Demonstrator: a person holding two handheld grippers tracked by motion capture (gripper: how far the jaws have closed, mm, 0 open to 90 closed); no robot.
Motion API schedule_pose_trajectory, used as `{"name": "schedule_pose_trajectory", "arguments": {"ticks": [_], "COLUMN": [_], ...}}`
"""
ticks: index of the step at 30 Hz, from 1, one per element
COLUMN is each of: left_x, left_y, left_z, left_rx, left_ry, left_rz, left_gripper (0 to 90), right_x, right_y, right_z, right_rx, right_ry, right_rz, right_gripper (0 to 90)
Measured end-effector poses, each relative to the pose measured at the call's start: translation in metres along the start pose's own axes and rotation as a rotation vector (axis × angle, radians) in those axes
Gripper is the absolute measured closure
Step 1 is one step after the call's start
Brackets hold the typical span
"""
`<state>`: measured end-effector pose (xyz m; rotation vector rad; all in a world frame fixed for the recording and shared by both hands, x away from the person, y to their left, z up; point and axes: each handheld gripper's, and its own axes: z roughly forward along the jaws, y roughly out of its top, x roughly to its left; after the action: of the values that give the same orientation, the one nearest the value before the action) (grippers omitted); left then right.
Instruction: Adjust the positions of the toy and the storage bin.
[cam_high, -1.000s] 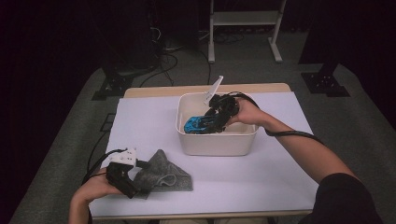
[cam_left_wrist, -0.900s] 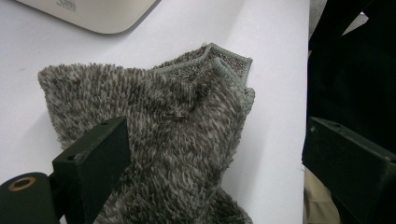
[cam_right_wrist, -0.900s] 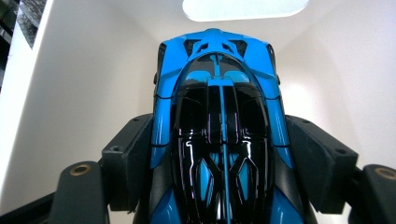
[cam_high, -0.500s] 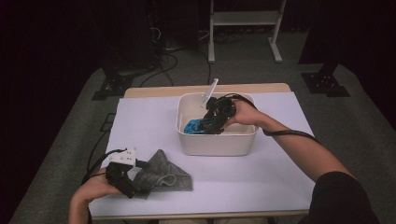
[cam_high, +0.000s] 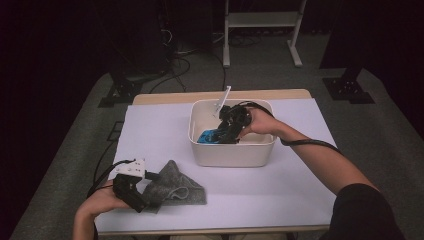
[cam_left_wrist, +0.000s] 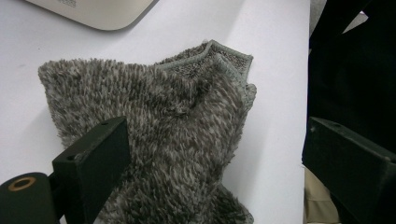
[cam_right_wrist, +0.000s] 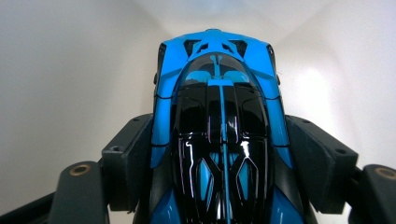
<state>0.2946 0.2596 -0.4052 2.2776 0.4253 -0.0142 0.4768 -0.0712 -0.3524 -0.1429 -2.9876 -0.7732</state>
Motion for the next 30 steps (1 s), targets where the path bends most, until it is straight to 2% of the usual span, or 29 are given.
{"name": "schedule_pose_trajectory", "arguments": {"ticks": [25,28,29,30], "left_x": [-0.0004,-0.0006,-0.0004,-0.0003], "left_y": [-0.0019,-0.002,-0.0022,-0.0023], "left_z": [-0.0004,-0.0015,-0.002,-0.0019], "left_rx": [0.007,0.006,-0.006,-0.008], "left_ry": [-0.003,-0.003,-0.005,-0.005], "left_rz": [0.0,0.0,0.0,-0.006], "left_gripper": [7.0,7.0,6.9,7.0], "right_x": [0.0014,0.0008,0.0008,0.0007], "right_y": [0.0002,0.0003,0.0022,0.0031], "right_z": [0.0077,0.0079,0.0024,0.0011], "right_rx": [0.056,0.048,0.007,0.007], "right_ry": [0.007,0.011,0.024,0.022], "right_rz": [-0.005,0.006,0.022,0.017], "right_gripper": [25.8,26.4,27.0,26.9]}}
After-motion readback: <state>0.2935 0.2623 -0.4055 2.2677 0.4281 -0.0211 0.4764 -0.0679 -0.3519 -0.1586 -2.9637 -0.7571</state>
